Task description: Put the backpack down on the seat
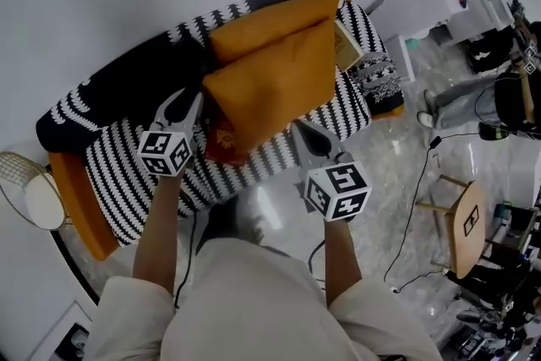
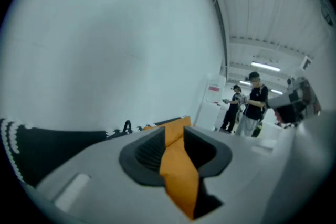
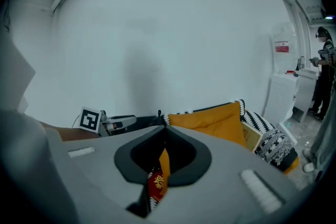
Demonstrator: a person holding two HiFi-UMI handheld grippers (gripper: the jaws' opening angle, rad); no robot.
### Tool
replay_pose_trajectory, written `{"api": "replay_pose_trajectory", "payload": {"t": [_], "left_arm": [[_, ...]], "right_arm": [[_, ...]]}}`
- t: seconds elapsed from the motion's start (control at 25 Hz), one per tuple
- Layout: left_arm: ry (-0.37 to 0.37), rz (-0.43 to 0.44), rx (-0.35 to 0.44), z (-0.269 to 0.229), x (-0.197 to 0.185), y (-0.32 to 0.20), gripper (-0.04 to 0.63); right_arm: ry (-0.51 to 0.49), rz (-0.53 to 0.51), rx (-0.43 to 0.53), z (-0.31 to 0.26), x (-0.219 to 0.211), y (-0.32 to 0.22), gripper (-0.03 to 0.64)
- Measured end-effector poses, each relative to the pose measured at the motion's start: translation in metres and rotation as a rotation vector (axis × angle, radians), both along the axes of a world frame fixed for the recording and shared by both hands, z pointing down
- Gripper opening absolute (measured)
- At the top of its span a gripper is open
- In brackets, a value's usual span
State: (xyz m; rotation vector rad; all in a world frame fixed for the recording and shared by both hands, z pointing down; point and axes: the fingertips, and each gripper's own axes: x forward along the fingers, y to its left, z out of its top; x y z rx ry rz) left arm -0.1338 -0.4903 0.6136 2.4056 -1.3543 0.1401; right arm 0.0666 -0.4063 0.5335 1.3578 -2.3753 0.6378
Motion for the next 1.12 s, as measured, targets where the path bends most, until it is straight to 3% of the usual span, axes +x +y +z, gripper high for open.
{"api": "replay_pose_trajectory", "payload": {"t": [0.24, 0.36, 0.48, 1.12], "left_arm": [[-0.059, 0.126, 0.113, -0.056, 0.030, 0.089, 0.072], [-0.107, 0.152, 0.128, -0.071, 0.041, 0.135, 0.003], [-0.165, 0.192, 0.149, -0.088, 0.052, 0.176, 0.003], [-0.228, 0.149, 0.266, -0.167, 0.081, 0.354, 0.003]], "right_arm": [[-0.044, -0.013, 0.078, -0.036, 0.002, 0.069, 0.006], [-0.046, -0.019, 0.094, -0.045, 0.006, 0.106, 0.006], [-0.050, -0.029, 0.110, -0.057, 0.008, 0.136, 0.006], [-0.067, -0.086, 0.225, -0.111, 0.019, 0.281, 0.006]]}}
